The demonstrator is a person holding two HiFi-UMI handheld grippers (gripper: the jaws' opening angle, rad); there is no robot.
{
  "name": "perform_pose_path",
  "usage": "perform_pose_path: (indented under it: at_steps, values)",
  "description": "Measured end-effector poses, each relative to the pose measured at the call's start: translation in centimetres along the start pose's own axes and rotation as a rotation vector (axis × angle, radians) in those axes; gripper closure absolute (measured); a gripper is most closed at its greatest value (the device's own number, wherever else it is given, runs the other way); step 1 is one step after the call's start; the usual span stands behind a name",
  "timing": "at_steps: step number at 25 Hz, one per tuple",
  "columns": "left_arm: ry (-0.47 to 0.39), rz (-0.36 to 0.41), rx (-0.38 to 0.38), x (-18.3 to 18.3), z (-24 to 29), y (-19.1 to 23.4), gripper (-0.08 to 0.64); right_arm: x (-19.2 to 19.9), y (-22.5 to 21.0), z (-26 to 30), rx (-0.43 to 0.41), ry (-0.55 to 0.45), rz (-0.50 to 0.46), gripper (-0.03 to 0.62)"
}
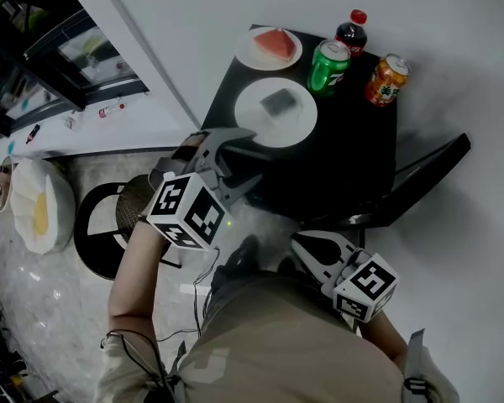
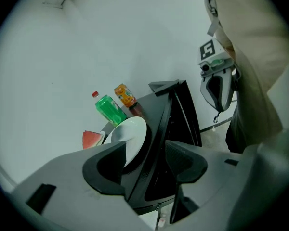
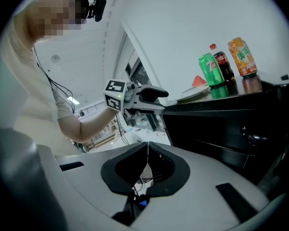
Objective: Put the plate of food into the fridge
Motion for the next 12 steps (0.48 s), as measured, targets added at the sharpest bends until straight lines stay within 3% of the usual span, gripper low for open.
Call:
perform_pose_path:
  at_steps: [12]
  values:
    - [0.217,0.244,-0.041,0.0,4.1,-0.2,0.291,0.7,-0.7,-0.4,0.013,0.024,-0.007,0.571]
Point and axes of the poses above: the fingertips, and each gripper's own axes: z forward along the fingers, y to its left, x out of its underside, the point moved 8 cm from there along -z, backward along the fingers, and after that the axes turned 6 degrees about x, right-handed, at the moved point
